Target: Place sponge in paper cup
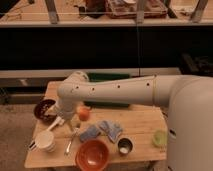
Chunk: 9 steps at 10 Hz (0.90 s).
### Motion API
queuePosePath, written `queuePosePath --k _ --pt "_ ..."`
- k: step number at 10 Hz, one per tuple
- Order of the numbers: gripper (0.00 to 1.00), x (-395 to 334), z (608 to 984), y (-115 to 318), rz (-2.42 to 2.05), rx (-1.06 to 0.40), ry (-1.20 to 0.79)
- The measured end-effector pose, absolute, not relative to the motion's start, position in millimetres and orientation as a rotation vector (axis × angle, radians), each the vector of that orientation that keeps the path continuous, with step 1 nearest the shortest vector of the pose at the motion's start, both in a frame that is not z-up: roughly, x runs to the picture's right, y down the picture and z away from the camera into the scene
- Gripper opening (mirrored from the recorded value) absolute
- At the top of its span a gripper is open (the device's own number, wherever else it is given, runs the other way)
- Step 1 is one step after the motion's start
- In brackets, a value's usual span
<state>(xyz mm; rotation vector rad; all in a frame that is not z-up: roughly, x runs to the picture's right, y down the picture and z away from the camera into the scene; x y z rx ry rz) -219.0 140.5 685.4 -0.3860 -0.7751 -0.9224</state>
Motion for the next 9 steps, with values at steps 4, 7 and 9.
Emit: queuePosePath --k 4,7,9 --pt "0.80 -218.9 685.4 140.4 -0.922 -0.386 -0.775" --pt "0.80 -218.9 685.4 140.7 -0.923 -0.386 -0.775" --pt "0.80 -210.6 685.0 142.9 -0.909 -0.406 -0.731"
